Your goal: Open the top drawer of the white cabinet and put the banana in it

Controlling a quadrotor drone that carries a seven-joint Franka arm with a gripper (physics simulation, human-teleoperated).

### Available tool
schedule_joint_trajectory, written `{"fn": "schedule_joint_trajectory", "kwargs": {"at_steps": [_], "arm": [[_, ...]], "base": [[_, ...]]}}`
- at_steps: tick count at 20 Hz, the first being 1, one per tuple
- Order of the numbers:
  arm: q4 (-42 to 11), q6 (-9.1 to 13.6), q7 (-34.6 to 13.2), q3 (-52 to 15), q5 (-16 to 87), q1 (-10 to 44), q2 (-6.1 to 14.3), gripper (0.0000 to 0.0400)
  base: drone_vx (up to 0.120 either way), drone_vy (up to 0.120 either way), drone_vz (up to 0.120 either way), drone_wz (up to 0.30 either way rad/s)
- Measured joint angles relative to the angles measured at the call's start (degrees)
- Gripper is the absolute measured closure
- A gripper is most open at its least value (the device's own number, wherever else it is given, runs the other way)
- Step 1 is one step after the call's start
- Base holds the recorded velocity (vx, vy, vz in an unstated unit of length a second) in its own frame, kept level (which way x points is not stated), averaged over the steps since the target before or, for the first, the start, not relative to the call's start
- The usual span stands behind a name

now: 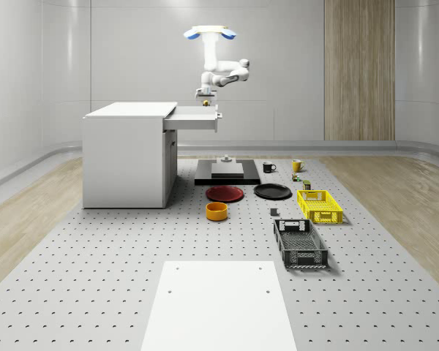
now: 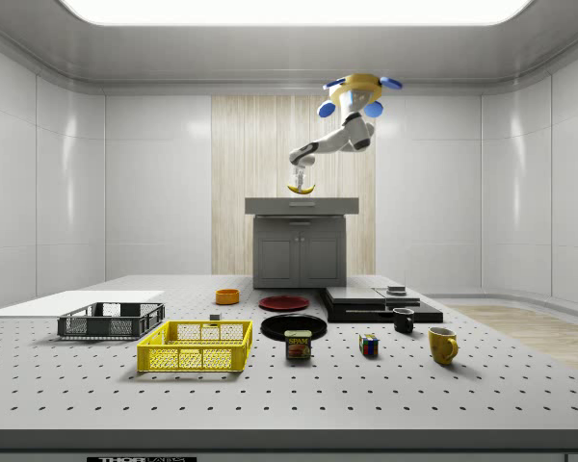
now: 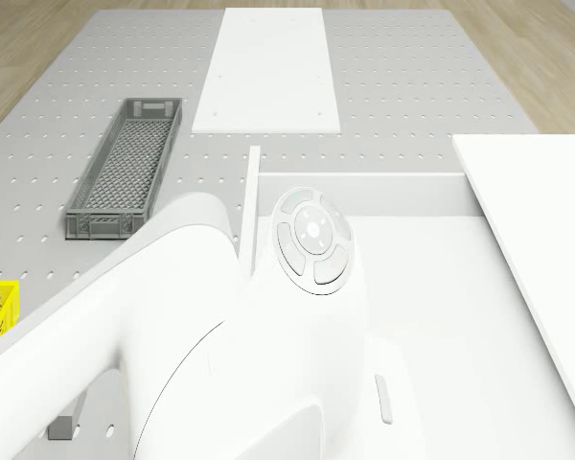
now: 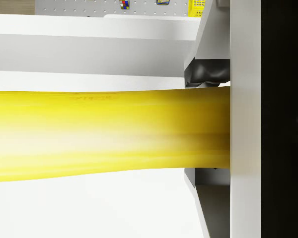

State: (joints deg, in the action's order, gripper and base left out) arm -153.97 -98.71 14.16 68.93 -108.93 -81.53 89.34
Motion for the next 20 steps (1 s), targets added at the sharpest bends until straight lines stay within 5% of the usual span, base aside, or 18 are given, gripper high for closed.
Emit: {"fn": "schedule_joint_trajectory", "kwargs": {"at_steps": [9,20], "arm": [[0.01,-0.04,0.01,-0.02,0.00,-0.02,0.03,0.0210],[2.97,-2.86,0.23,-6.11,-5.53,-1.87,-0.96,0.0210]], "base": [[0.000,-0.116,0.000,0.000],[0.000,0.000,0.000,0.000]]}}
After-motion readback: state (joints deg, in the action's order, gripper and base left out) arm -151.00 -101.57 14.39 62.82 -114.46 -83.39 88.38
